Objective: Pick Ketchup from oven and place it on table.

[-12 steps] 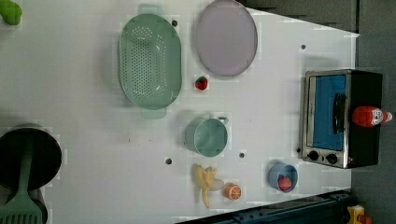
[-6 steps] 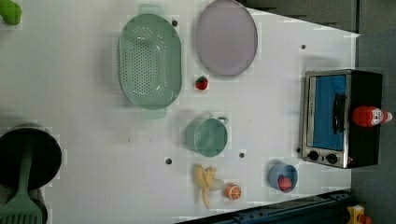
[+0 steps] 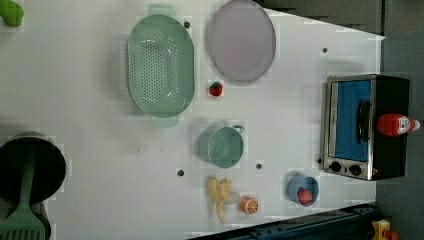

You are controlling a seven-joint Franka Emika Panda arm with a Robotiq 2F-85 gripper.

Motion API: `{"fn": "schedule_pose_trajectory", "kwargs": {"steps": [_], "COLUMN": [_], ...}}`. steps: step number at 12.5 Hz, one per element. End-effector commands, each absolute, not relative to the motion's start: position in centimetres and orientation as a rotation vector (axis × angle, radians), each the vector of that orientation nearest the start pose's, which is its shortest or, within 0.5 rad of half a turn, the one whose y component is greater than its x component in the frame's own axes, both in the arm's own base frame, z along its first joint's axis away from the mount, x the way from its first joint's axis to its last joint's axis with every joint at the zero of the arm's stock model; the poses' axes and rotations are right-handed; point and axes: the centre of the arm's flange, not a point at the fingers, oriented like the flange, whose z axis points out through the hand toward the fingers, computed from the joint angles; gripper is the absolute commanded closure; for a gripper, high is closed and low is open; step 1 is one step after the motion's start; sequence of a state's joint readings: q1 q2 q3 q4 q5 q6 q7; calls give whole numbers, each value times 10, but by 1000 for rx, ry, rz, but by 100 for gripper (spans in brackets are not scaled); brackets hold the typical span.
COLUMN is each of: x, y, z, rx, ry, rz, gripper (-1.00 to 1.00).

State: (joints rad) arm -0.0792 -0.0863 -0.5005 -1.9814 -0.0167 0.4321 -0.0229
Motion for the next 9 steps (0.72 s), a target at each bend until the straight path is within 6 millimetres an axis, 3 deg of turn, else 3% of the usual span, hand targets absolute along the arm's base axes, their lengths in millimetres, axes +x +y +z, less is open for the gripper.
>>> {"fn": "schedule_pose_trajectory", "kwargs": {"steps": [1, 4, 7, 9], "x": [455, 464, 468, 468], "y": [-332, -363, -381, -388], "z": [490, 452, 413, 388], "rx": [-2365, -2336, -2178, -2161], "ry": [2013, 2113, 2254, 2294], "rz": [-210, -229, -140, -84], "gripper": [-100, -100, -100, -100]}}
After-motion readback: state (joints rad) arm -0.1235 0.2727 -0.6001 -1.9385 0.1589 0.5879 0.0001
